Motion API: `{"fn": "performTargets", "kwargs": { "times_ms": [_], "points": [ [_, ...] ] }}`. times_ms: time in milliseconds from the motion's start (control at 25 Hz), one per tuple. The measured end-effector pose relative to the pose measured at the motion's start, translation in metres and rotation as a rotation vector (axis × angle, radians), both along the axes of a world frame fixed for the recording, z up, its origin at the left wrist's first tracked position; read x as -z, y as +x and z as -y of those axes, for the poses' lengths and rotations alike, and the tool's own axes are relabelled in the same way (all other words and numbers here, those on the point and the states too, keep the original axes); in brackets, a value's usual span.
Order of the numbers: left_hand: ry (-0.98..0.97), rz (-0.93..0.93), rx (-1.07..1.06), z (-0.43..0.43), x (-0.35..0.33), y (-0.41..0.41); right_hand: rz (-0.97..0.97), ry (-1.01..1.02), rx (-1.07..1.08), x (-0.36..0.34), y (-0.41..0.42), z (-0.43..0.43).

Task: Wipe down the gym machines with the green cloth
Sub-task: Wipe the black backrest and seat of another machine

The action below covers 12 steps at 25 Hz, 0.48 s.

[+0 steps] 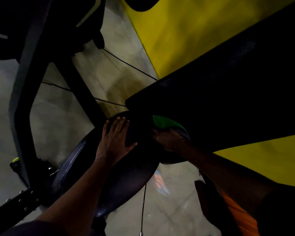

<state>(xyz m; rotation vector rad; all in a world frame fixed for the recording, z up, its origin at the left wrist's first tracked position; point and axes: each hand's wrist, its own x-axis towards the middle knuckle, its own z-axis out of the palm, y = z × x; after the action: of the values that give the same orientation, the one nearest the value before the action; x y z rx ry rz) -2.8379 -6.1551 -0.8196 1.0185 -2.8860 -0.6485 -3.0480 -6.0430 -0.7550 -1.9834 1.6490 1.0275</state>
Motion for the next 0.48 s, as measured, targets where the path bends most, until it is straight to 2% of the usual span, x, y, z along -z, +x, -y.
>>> {"fn": "performTargets", "kwargs": {
  "times_ms": [200, 280, 400, 480],
  "points": [
    [-0.014, -0.007, -0.001, -0.002, -0.001, 0.001, -0.125, -0.037, 0.065, -0.008, 0.026, -0.031],
    [-0.017, -0.010, -0.009, -0.001, -0.001, 0.001, -0.068, 0.003, 0.070, -0.012, 0.015, -0.031],
    [-0.041, -0.021, -0.015, -0.002, -0.001, 0.001, -0.069, -0.172, 0.175, -0.028, 0.011, -0.032],
    [-0.030, -0.034, -0.007, -0.001, -0.003, 0.000, -0.073, -0.047, 0.186, -0.021, 0.019, -0.051]
  ]
}}
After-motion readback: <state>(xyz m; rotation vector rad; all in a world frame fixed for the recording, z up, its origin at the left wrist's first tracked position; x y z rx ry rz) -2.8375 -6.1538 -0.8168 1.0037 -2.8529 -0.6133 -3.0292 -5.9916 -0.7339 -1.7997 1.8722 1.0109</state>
